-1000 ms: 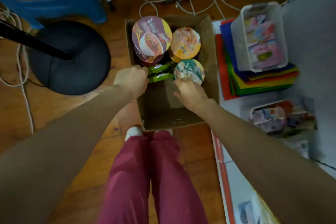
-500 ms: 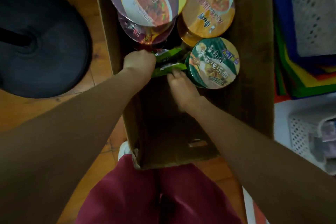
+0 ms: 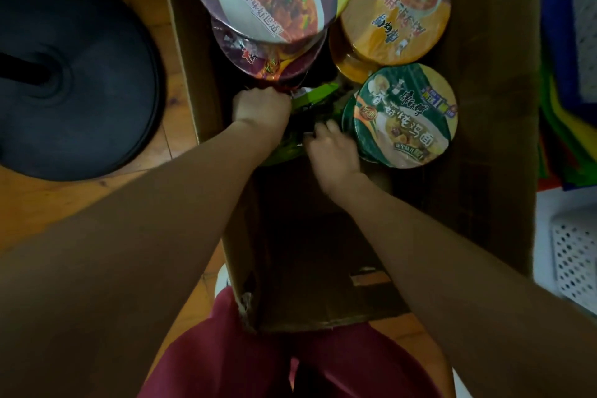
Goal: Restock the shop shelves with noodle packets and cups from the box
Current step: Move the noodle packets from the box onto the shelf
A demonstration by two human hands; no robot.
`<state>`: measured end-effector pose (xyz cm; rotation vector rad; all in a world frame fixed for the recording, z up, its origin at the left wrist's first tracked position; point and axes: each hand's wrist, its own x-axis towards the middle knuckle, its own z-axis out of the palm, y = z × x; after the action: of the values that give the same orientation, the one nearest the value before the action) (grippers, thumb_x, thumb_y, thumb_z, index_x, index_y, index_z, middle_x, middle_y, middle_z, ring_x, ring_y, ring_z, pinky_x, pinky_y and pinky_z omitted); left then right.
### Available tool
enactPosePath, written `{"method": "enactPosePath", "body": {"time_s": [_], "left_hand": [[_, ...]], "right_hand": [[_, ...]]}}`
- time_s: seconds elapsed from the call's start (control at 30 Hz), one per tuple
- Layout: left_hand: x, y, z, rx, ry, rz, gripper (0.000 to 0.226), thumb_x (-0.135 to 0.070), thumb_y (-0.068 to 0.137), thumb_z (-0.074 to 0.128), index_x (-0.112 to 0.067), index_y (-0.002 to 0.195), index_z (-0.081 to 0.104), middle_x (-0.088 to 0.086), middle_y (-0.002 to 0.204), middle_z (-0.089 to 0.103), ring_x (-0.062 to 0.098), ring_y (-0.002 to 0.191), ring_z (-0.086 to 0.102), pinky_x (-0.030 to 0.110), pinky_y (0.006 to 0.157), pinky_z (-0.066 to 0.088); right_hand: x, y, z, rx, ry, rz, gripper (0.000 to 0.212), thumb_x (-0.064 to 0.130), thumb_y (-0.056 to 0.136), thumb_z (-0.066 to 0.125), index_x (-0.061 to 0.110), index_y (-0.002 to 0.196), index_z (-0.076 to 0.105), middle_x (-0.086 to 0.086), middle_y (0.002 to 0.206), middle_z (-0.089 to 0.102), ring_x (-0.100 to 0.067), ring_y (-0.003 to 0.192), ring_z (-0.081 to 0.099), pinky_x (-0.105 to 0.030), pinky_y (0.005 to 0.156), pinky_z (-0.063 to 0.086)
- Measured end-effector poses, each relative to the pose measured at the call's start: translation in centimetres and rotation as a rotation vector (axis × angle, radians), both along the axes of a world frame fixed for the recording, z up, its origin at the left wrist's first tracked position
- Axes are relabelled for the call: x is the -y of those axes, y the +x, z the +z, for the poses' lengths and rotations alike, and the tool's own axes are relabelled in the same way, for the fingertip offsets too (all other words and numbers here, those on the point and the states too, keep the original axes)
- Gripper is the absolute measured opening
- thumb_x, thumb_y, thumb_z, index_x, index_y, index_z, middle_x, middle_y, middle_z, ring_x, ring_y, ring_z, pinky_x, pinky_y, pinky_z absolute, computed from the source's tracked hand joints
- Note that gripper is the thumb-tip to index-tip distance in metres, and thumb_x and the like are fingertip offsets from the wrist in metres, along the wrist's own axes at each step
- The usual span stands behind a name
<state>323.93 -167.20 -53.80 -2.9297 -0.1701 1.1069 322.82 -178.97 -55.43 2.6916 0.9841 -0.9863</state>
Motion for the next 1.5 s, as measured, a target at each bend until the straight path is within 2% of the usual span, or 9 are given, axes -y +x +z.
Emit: {"method": "enactPosePath", "body": {"time_s": [0.4,0.63,0.7,0.77,0.83,1.0,1.13,1.27,1.5], "left_hand": [[1.8,-2.2,7.5,-0.011,-0.159,0.222,0.030,0.010,0.088,0.045,0.002,0.116,0.055,0.022,0.117,0.058,0.040,0.107,0.057,0.041,0.079,0.047],[2.3,-3.7,15.6,0.017,-0.166,0.233,0.028,0.011,0.087,0.043,0.004,0.111,0.057,0.024,0.113,0.060,0.043,0.105,0.058,0.042,0.076,0.047],[2.4,-3.7,18.3,0.036,-0.170,0.224,0.028,0.010,0.088,0.043,0.004,0.110,0.057,0.024,0.112,0.060,0.043,0.104,0.058,0.042,0.074,0.046],[2.4,-3.7,21.4,0.058,-0.170,0.210,0.027,0.010,0.088,0.042,0.004,0.110,0.057,0.024,0.112,0.060,0.043,0.104,0.058,0.043,0.074,0.045],[2.1,-3.6,24.6,0.090,-0.161,0.199,0.026,0.006,0.090,0.041,0.003,0.111,0.056,0.024,0.113,0.060,0.043,0.105,0.057,0.044,0.077,0.045],[1.2,-4.0,32.9,0.268,-0.136,0.160,0.027,0.002,0.090,0.040,-0.002,0.115,0.050,0.020,0.110,0.061,0.040,0.099,0.060,0.041,0.070,0.044],[0.7,-4.3,40.7,0.428,-0.175,0.165,0.028,0.000,0.091,0.038,0.000,0.118,0.045,0.020,0.112,0.057,0.039,0.094,0.061,0.037,0.060,0.032],[0.0,-4.5,48.8,0.583,-0.249,0.158,0.021,-0.004,0.093,0.043,-0.002,0.114,0.044,0.017,0.109,0.057,0.037,0.094,0.059,0.037,0.060,0.032],[-1.5,-3.9,62.7,0.889,-0.465,0.155,0.021,-0.015,0.096,0.044,-0.003,0.112,0.048,0.019,0.100,0.062,0.041,0.090,0.060,0.042,0.066,0.042]], "right_hand": [[1.6,-3.1,7.1,-0.058,-0.045,-0.042,0.033,-0.001,0.080,0.059,0.005,0.113,0.059,-0.014,0.123,0.050,-0.030,0.117,0.041,-0.036,0.082,0.046],[3.8,-3.6,13.9,0.016,0.017,-0.003,0.030,0.003,0.089,0.043,0.002,0.117,0.055,-0.016,0.123,0.052,-0.032,0.119,0.040,-0.041,0.094,0.033],[3.7,-4.0,16.6,0.048,0.085,-0.022,0.027,0.000,0.084,0.043,-0.002,0.104,0.061,-0.019,0.108,0.061,-0.034,0.108,0.052,-0.042,0.089,0.038],[3.6,-4.4,19.3,0.073,0.129,-0.070,0.027,0.003,0.071,0.041,-0.002,0.077,0.066,-0.019,0.077,0.067,-0.035,0.077,0.064,-0.040,0.071,0.050],[4.1,-4.7,21.6,0.018,0.133,-0.092,0.031,0.009,0.068,0.036,-0.002,0.072,0.065,-0.021,0.069,0.067,-0.036,0.067,0.065,-0.041,0.067,0.053],[4.7,-4.5,30.6,-0.006,0.132,-0.130,0.024,-0.012,0.060,0.061,-0.001,0.082,0.061,-0.023,0.070,0.066,-0.037,0.071,0.065,-0.041,0.076,0.048],[5.0,-4.9,37.8,0.108,0.183,-0.069,0.042,0.003,0.026,0.084,0.015,0.057,0.058,-0.001,0.044,0.056,-0.021,0.042,0.057,-0.019,0.045,0.043],[5.4,-4.6,45.7,0.266,0.234,-0.007,0.042,0.013,0.031,0.091,0.019,0.062,0.064,0.004,0.046,0.058,-0.016,0.046,0.060,-0.016,0.046,0.041],[6.7,-3.5,60.1,0.473,0.456,-0.048,0.029,0.001,0.056,0.076,0.011,0.082,0.067,-0.005,0.061,0.066,-0.026,0.058,0.065,-0.025,0.050,0.048]]}}
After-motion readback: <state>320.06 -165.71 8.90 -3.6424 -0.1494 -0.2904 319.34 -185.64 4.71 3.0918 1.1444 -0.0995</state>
